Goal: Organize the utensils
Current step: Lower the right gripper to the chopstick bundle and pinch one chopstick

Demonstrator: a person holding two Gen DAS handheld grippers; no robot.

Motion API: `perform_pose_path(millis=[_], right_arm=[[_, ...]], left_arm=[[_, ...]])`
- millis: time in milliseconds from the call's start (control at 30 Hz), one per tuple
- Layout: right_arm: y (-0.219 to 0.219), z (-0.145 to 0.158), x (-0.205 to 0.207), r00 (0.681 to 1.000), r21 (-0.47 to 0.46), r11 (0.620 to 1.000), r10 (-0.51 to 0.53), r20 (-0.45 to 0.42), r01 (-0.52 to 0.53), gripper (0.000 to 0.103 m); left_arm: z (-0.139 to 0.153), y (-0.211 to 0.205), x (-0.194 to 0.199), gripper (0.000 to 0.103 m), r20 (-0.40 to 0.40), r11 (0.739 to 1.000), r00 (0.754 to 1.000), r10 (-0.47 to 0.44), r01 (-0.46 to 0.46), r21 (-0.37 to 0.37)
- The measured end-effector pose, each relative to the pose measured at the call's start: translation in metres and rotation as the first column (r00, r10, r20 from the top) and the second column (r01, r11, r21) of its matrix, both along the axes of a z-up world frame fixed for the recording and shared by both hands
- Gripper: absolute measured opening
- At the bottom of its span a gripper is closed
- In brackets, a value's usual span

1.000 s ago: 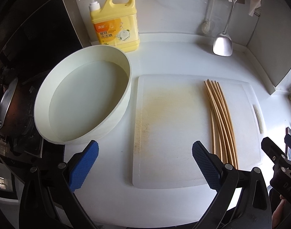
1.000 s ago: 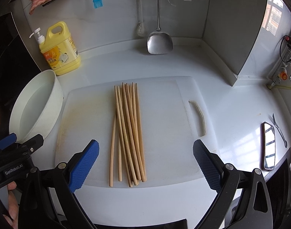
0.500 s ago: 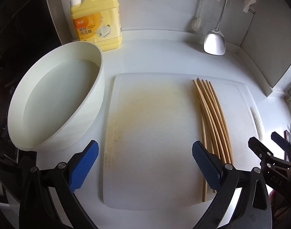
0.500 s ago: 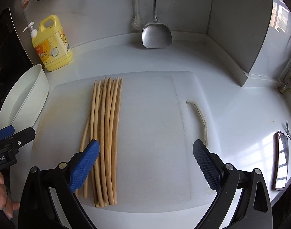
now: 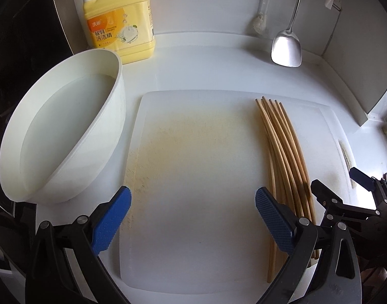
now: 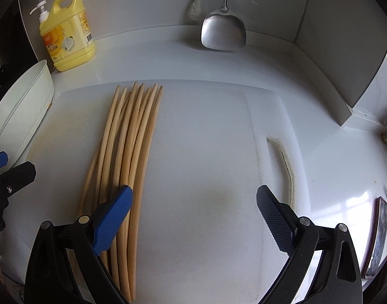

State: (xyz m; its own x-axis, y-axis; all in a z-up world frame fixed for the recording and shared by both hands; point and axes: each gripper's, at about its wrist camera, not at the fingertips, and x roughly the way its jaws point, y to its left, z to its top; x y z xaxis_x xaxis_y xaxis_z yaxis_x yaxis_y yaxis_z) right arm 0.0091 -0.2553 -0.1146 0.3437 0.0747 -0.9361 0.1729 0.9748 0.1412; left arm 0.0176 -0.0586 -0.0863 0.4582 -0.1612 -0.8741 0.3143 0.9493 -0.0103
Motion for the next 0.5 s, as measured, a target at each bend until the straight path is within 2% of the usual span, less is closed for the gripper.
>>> perform_pose_path(millis=[433,500], right_arm=[[0.012,0.001,-0.003,0.998,-0.09,0.994,0.057,0.005,-0.057,0.094],[0.009,0.0,-0.002,0.999,-0.076,0.996,0.048,0.009,-0.047,0.094]], left_arm=[[-0.009,-0.006,0.0,0.097,-0.013,1.0,1.0,-0.011,0.011,-0.01],[-0.01,-0.006,0.0,0.097,-0.017,1.0,1.0,-0.01,0.01,-0.014]])
